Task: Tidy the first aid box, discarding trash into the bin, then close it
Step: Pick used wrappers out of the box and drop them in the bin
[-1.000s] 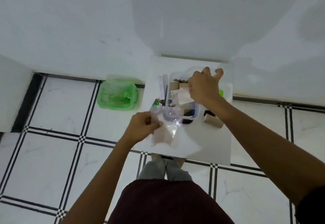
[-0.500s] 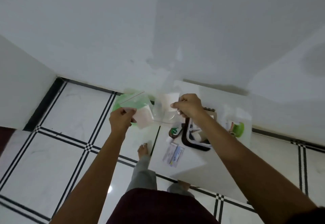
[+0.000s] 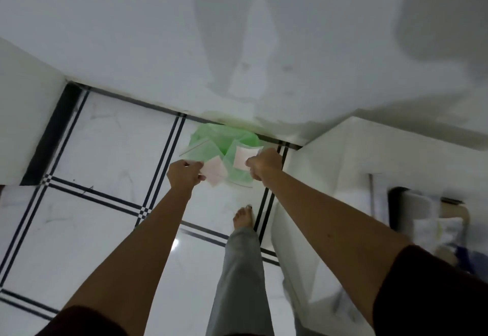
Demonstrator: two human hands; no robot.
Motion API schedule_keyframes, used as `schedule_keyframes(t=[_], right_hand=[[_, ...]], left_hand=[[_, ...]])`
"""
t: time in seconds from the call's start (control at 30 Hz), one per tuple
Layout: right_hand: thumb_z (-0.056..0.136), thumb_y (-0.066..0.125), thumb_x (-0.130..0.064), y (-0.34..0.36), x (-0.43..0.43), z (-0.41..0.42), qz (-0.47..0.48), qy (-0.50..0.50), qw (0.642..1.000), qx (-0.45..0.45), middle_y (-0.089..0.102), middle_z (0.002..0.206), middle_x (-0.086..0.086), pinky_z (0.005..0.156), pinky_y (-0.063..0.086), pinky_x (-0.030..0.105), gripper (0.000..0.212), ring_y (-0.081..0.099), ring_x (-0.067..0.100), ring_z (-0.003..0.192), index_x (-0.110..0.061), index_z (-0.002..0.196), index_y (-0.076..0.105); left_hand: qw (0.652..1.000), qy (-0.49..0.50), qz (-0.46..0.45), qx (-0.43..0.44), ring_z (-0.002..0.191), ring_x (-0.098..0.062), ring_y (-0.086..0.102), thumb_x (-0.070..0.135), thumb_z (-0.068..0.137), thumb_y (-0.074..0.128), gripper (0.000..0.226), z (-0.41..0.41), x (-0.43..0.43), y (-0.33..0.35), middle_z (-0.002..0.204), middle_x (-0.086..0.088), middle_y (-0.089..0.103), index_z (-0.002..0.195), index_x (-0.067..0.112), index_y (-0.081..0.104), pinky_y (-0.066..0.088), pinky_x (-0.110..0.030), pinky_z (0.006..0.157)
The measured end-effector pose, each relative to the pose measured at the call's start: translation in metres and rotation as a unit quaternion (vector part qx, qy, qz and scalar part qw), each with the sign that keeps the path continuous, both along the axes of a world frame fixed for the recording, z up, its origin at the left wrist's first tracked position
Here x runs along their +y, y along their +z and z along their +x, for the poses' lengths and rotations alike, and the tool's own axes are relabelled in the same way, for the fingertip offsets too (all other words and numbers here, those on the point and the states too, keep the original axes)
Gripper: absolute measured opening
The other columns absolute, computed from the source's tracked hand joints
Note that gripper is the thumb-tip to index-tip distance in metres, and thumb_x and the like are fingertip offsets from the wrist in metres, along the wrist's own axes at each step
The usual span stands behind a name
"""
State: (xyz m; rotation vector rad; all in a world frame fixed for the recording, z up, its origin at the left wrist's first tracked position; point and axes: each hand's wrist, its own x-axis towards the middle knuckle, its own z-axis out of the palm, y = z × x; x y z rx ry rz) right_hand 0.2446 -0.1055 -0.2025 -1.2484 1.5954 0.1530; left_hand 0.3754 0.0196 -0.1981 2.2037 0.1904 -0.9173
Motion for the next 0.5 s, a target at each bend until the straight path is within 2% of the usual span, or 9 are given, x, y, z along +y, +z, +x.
schedule_keyframes(t=[0.13, 0.23, 0.3, 0.37, 0.4, 0.47, 0.5], right_hand=[[0.079, 0.067, -0.005, -0.09, -0.003, 0.037, -0.016, -0.034, 0.998, 0.044, 0.068, 0.095, 0.016, 0.068, 0.058, 0.033, 0.022, 0.07, 0.032, 0.086, 0.003, 0.099, 0.062], [0.081, 0.071, -0.013, -0.155, -0.004, 0.061, -0.007, -0.054, 0.998, 0.035, 0.07, 0.103, 0.02, 0.076, 0.059, 0.039, 0.027, 0.069, 0.034, 0.09, 0.005, 0.1, 0.064], [0.082, 0.072, -0.015, -0.188, -0.004, 0.073, 0.047, -0.074, 0.996, 0.03, 0.069, 0.099, 0.02, 0.067, 0.06, 0.042, 0.025, 0.069, 0.033, 0.078, 0.003, 0.096, 0.063], [0.085, 0.069, -0.016, -0.208, -0.005, 0.079, 0.118, -0.096, 0.988, 0.023, 0.065, 0.098, 0.02, 0.055, 0.057, 0.039, 0.023, 0.065, 0.032, 0.07, 0.001, 0.098, 0.059], [0.086, 0.066, -0.015, -0.213, -0.004, 0.079, 0.132, -0.092, 0.987, 0.03, 0.064, 0.103, 0.02, 0.058, 0.057, 0.04, 0.026, 0.065, 0.033, 0.077, 0.001, 0.105, 0.059], [0.088, 0.06, -0.012, -0.221, -0.004, 0.077, 0.095, -0.042, 0.993, 0.054, 0.062, 0.115, 0.019, 0.074, 0.055, 0.036, 0.033, 0.064, 0.037, 0.098, 0.003, 0.116, 0.056], [0.088, 0.058, -0.012, -0.221, -0.002, 0.074, 0.07, -0.007, 0.995, 0.065, 0.063, 0.117, 0.019, 0.075, 0.051, 0.031, 0.034, 0.063, 0.036, 0.103, 0.003, 0.118, 0.055]], left_hand=[[0.999, -0.025, 0.026, 0.029, 0.036, -0.014, 0.061, 0.007, 0.078, 0.07, 0.013, 0.041, -0.019, -0.092, 0.07, -0.012, 0.062, 0.072, 0.003, 0.06, 0.055, -0.022, 0.044], [0.998, -0.034, 0.032, 0.043, 0.042, -0.016, 0.063, 0.009, 0.078, 0.072, 0.019, 0.057, -0.031, -0.153, 0.065, -0.01, 0.061, 0.066, 0.005, 0.058, 0.061, -0.033, 0.06], [0.997, -0.025, 0.039, 0.057, 0.056, -0.026, 0.069, 0.015, 0.074, 0.075, 0.021, 0.066, -0.033, -0.188, 0.067, -0.014, 0.066, 0.065, 0.002, 0.062, 0.06, -0.04, 0.073], [0.994, -0.046, 0.063, 0.072, 0.068, -0.029, 0.072, 0.027, 0.071, 0.076, 0.03, 0.072, -0.031, -0.216, 0.074, -0.017, 0.071, 0.069, -0.001, 0.065, 0.059, -0.04, 0.079], [0.992, -0.06, 0.072, 0.081, 0.067, -0.024, 0.072, 0.031, 0.073, 0.073, 0.032, 0.074, -0.028, -0.227, 0.077, -0.015, 0.07, 0.071, 0.001, 0.064, 0.059, -0.039, 0.079], [0.991, -0.069, 0.075, 0.091, 0.052, -0.011, 0.066, 0.03, 0.081, 0.067, 0.024, 0.072, -0.025, -0.231, 0.078, -0.01, 0.064, 0.072, 0.01, 0.057, 0.061, -0.036, 0.074], [0.99, -0.073, 0.086, 0.088, 0.049, -0.012, 0.065, 0.026, 0.083, 0.066, 0.022, 0.069, -0.022, -0.229, 0.079, -0.011, 0.063, 0.07, 0.011, 0.056, 0.061, -0.036, 0.074]])
